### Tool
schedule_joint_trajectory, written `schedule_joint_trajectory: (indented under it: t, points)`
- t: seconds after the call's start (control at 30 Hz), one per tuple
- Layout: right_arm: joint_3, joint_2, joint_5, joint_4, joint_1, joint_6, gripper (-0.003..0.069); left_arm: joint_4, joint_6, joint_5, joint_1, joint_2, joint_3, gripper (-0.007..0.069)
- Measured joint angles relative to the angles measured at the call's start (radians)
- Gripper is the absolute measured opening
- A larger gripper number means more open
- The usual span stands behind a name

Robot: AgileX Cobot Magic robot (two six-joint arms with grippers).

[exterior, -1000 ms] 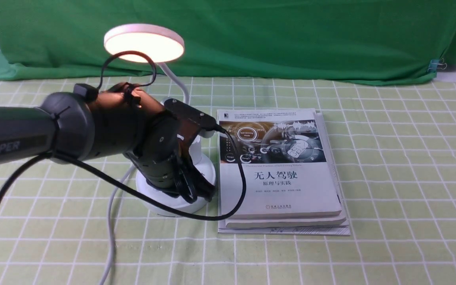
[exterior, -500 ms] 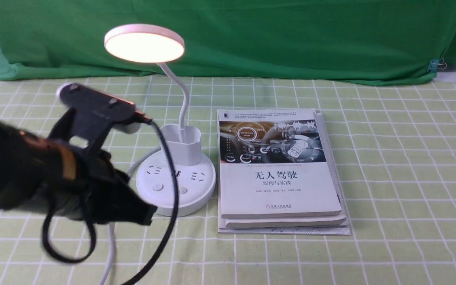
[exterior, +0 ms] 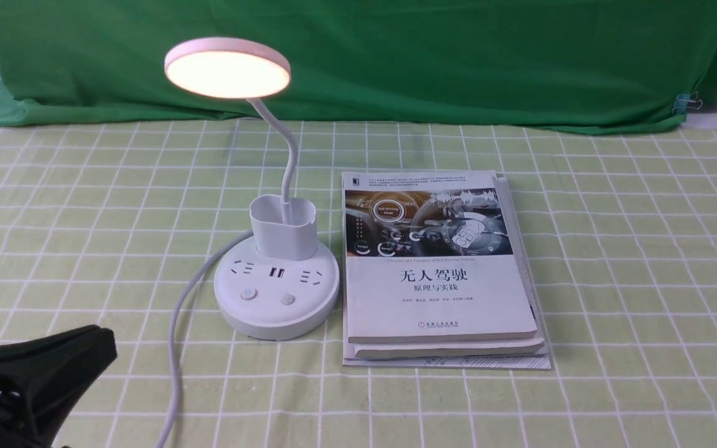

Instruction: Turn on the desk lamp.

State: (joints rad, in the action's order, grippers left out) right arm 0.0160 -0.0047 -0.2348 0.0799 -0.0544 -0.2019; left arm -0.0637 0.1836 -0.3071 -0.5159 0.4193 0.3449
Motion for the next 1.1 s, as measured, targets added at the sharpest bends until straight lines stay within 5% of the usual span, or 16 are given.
schedule_joint_trajectory:
  t: [0.77, 1.1]
  points:
    - [0.0, 0.0, 0.0, 0.0, 0.0, 0.0, 0.0242, -0.019, -0.006, 0.055, 0.007, -0.076, -0.08, 0.0019]
    - [0.0, 0.0, 0.0, 0.0, 0.0, 0.0, 0.0242, 0.005, -0.006, 0.07, 0.27, -0.298, -0.257, 0.0019]
